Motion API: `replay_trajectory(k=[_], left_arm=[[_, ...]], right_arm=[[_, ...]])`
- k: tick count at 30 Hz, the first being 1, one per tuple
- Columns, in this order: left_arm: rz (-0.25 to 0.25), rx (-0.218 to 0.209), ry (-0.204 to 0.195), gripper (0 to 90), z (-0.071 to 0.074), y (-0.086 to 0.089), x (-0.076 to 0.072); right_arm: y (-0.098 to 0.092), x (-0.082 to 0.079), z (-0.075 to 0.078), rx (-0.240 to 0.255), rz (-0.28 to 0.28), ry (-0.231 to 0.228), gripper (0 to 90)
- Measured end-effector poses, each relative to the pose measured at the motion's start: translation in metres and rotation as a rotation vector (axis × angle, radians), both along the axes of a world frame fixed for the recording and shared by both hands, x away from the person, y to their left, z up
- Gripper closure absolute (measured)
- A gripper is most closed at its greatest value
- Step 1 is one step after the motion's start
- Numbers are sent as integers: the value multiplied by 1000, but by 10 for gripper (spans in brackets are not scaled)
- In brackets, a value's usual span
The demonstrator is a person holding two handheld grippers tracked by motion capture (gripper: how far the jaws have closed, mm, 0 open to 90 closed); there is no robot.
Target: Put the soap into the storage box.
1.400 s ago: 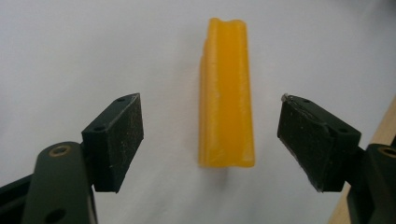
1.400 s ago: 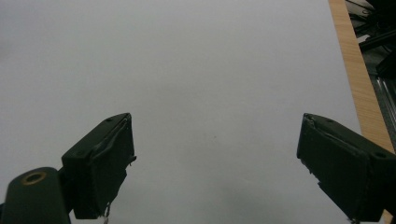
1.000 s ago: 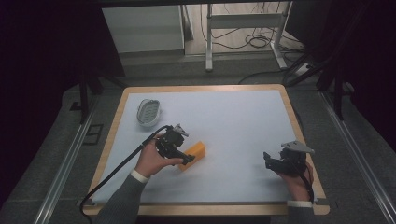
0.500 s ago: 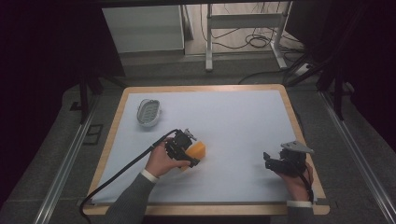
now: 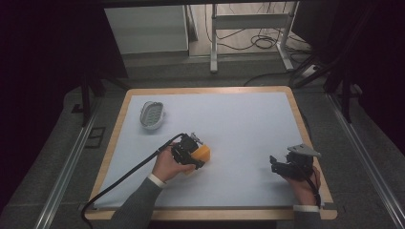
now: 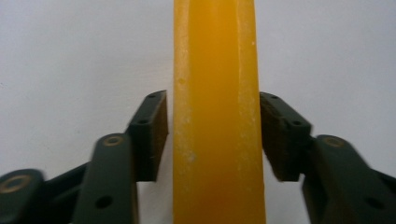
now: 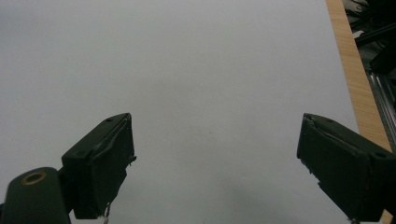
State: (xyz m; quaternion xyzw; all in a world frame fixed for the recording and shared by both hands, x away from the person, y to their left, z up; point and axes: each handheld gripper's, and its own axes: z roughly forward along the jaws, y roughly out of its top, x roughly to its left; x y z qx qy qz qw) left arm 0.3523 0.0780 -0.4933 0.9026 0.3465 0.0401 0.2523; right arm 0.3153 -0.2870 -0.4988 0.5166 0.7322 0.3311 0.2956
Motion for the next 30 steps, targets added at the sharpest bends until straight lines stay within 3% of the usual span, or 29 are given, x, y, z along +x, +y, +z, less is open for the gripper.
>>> replay_trajectory(k=[4, 7, 17, 30], left_arm=[[8, -7, -16, 584, -2, 0, 1], [11, -5, -22, 599, -1, -1, 1], [12, -22, -5, 608, 2, 3, 4], [52, -85, -49, 608, 26, 30, 8]], right_arm=[[1, 0, 0, -3, 0, -4, 112], [0, 0, 0, -3, -2, -2, 112], [-1, 0, 0, 4, -5, -3, 112], [-5, -1, 3, 12, -18, -10, 112]])
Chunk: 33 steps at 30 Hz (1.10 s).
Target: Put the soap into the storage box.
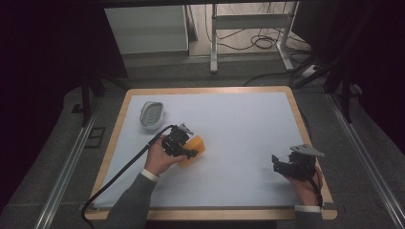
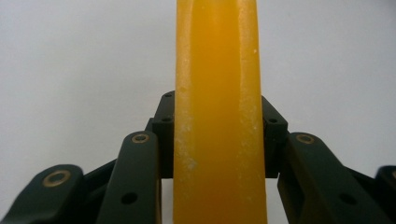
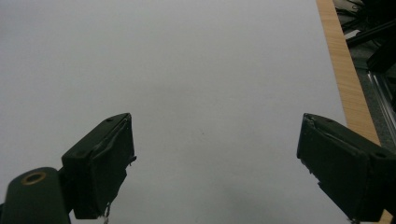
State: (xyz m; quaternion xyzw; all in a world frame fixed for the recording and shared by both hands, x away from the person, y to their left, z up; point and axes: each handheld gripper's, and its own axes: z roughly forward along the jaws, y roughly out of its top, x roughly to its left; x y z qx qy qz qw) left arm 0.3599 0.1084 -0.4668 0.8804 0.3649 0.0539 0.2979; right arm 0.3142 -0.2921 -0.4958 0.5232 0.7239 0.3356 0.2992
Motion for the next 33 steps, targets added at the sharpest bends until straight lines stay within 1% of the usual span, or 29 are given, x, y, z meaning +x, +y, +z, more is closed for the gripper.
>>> replay_trajectory(k=[1, 2, 3, 6, 7, 9, 16, 21, 26, 33], left_arm=[[1, -2, -2, 608, 2, 2, 0], [6, -13, -14, 608, 6, 7, -1], [6, -13, -14, 608, 6, 7, -1], [27, -46, -28, 608, 14, 20, -3], [27, -46, -28, 608, 14, 20, -3], [42, -42, -41, 608, 18, 25, -3], [64, -65, -59, 608, 25, 36, -5], [68, -68, -60, 608, 27, 40, -5], [78, -74, -69, 608, 32, 47, -5], [94, -79, -69, 608, 34, 53, -3]], right_arm=[[0, 0, 0, 8, 3, 1, 112], [0, 0, 1, 18, 8, 0, 112], [0, 0, 1, 18, 8, 0, 112], [0, 0, 1, 24, 7, -1, 112], [0, 0, 1, 24, 7, -1, 112], [-1, 0, 1, 29, 6, -3, 112], [-2, 0, 1, 29, 3, 3, 112], [-2, 0, 1, 29, 2, 3, 112], [-3, 0, 1, 27, -2, 1, 112], [-3, 0, 1, 27, -1, 5, 112]])
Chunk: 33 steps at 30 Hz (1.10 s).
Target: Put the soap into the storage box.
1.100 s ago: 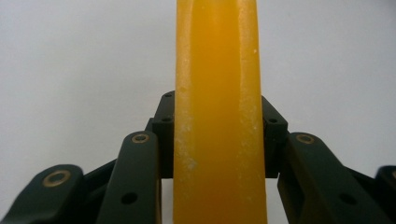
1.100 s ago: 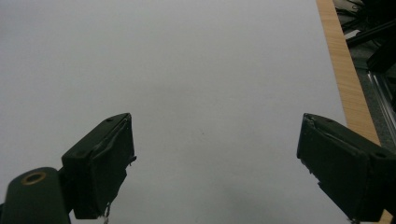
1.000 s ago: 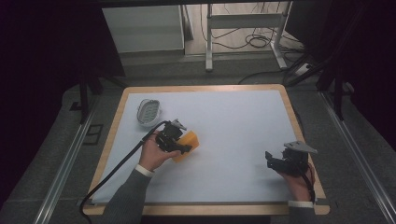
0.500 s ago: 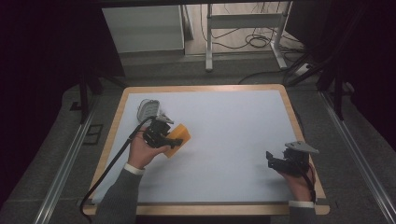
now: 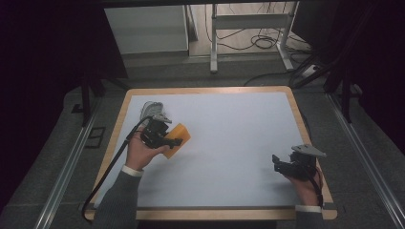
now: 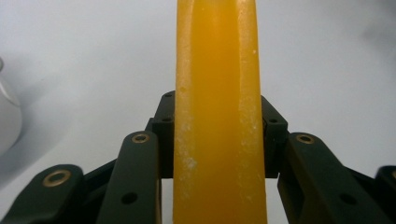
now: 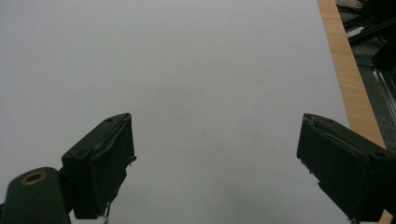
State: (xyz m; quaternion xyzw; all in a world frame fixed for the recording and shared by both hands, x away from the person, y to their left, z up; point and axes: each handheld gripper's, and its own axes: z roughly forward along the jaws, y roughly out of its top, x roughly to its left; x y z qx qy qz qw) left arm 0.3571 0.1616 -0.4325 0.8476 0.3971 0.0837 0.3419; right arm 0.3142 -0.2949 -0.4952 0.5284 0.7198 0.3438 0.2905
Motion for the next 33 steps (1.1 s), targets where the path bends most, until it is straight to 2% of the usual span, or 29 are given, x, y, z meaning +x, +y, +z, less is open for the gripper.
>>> replay_trajectory(k=[9, 23, 33], left_arm=[[22, 5, -4, 608, 4, 9, 4], [41, 5, -14, 608, 9, 14, 8], [50, 8, -3, 608, 9, 18, 13]], right_arm=[[1, 0, 0, -2, -2, 1, 112], [-1, 0, -1, -1, -7, 4, 112], [-1, 1, -1, 0, -16, 8, 112]])
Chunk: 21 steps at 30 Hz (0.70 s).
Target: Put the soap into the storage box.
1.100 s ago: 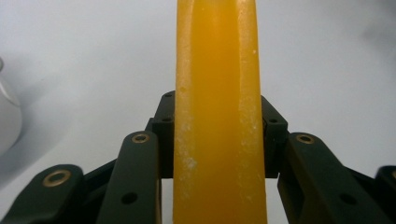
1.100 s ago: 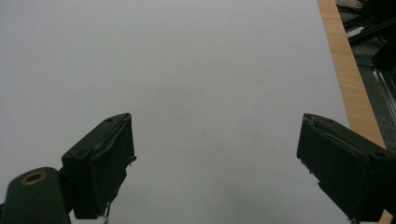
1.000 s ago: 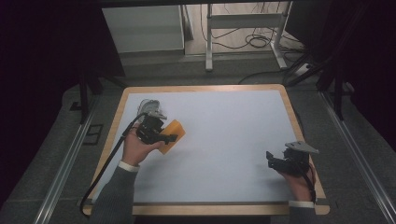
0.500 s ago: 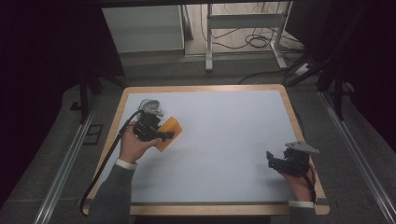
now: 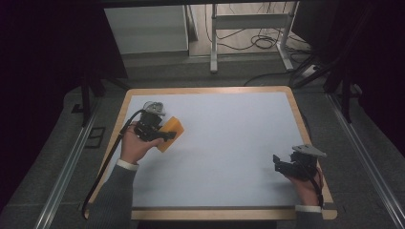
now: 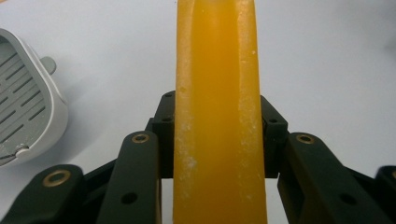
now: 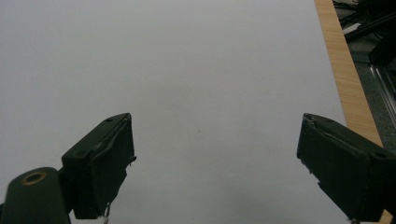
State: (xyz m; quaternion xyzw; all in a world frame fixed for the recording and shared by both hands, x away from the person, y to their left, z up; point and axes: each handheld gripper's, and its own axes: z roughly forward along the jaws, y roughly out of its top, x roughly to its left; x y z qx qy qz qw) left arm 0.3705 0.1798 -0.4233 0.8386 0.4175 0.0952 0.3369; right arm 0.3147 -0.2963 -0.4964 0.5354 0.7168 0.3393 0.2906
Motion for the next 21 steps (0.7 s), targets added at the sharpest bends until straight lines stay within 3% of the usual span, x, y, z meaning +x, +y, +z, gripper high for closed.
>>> replay_trajectory(k=[21], left_arm=[[17, 9, 22, 608, 0, 5, 13]], right_arm=[[-2, 1, -1, 1, -5, 5, 112]])
